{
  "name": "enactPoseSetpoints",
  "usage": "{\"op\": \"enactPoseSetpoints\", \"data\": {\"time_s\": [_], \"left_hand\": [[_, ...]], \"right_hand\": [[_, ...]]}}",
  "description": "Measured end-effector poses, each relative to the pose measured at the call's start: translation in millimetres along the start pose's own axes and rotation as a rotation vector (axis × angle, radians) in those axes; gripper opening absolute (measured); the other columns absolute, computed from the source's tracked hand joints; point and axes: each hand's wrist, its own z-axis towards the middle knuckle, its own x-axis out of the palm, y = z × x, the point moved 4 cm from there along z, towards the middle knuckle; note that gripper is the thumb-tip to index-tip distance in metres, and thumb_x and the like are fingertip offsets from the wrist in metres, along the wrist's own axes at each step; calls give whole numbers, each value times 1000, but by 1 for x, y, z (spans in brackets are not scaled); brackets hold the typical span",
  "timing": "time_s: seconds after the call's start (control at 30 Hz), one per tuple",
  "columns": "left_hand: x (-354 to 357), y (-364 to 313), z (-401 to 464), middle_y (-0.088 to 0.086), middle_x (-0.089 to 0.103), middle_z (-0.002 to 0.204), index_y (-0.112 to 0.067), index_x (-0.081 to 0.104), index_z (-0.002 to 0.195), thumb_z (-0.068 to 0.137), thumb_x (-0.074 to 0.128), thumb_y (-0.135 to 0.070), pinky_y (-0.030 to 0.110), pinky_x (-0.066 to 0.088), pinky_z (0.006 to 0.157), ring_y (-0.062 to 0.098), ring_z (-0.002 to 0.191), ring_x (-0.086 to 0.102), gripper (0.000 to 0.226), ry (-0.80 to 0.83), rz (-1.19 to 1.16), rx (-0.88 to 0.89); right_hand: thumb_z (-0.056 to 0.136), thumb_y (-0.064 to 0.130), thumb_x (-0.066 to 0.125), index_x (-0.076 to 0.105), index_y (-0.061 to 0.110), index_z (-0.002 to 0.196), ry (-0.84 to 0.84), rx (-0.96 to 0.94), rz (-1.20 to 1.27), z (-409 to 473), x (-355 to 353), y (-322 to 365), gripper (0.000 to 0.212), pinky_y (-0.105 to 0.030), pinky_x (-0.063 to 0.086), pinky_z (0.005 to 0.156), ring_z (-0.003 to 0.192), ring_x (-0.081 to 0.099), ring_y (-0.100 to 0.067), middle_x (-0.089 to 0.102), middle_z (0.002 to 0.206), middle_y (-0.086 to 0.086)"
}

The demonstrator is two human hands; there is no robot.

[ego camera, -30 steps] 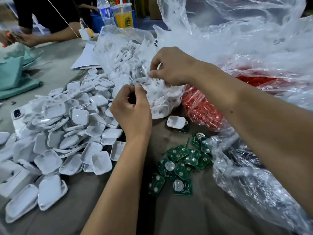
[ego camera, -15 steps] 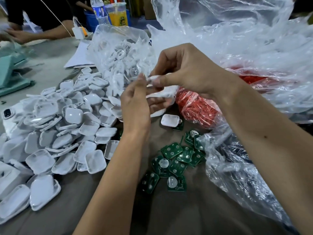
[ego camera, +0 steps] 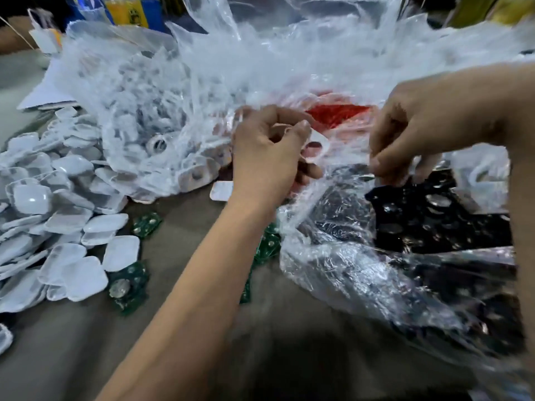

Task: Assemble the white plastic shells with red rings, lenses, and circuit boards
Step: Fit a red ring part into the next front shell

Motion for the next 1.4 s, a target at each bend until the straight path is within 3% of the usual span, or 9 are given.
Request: {"op": "enactPoseSetpoints", "data": {"time_s": [0.37,0.53,0.77,0.87,0.97,1.03,1.13,1.27,1.4], "left_hand": [[46,14,0,10,71,86,-14,70,106,88,70,5,28,53,54,19,57,65,26,160,59,-39],[28,17,2,17,71,102,-17,72,107,90,68,6,17,47,47,9,51,62,29,107,49,-51],[1,20,5,9,75,96,-17,75,100,98,66,-5,20,43,41,12,55,65,16,60,104,-69],[-11,21,7,14,75,89,-13,74,98,100,63,-7,22,42,37,20,51,66,14,21,79,-90],[-20,23,9,7,75,75,-12,73,100,101,61,-6,23,43,38,22,47,64,14,-10,77,-87],[-25,24,10,4,74,71,-13,72,101,101,60,-7,22,42,38,21,46,63,14,-16,85,-74],[-29,26,10,3,73,74,-18,73,100,101,59,-7,22,43,40,19,48,62,17,-11,77,-64],[-37,26,13,7,74,88,-22,75,102,96,59,-2,21,43,41,16,50,62,26,-62,42,-98],[-52,25,13,10,73,96,-22,74,106,94,63,3,22,47,46,16,52,64,30,-73,45,-79]], "right_hand": [[65,23,99,77,16,77,17,185,-178,-3,35,-25,25,-37,63,57,60,75,-21,75,66,0],[75,29,91,79,16,73,-35,131,-108,-13,25,-18,17,-20,52,46,54,73,-15,75,65,-7],[50,57,80,80,26,66,-118,125,-119,-32,6,9,35,-20,49,43,49,71,-16,75,62,-1],[75,40,81,77,15,73,-264,47,-69,-32,-5,18,26,-33,56,54,59,75,-26,77,68,-4],[97,-1,65,70,10,86,-417,-58,-3,-20,-18,30,17,-32,55,42,54,73,-19,75,68,-7],[97,1,52,72,19,82,-553,-132,-71,-13,-23,46,30,-35,48,38,42,61,-12,68,67,-7],[90,14,50,72,22,66,-716,-163,-44,4,-36,63,34,-35,41,49,53,52,-30,62,71,-16],[96,11,63,81,18,93,-389,37,-354,51,-16,64,19,-47,63,74,83,71,-35,74,95,-8],[89,13,70,68,11,83,-529,39,-401,85,10,58,6,-39,55,72,76,65,-32,70,89,-16]]}}
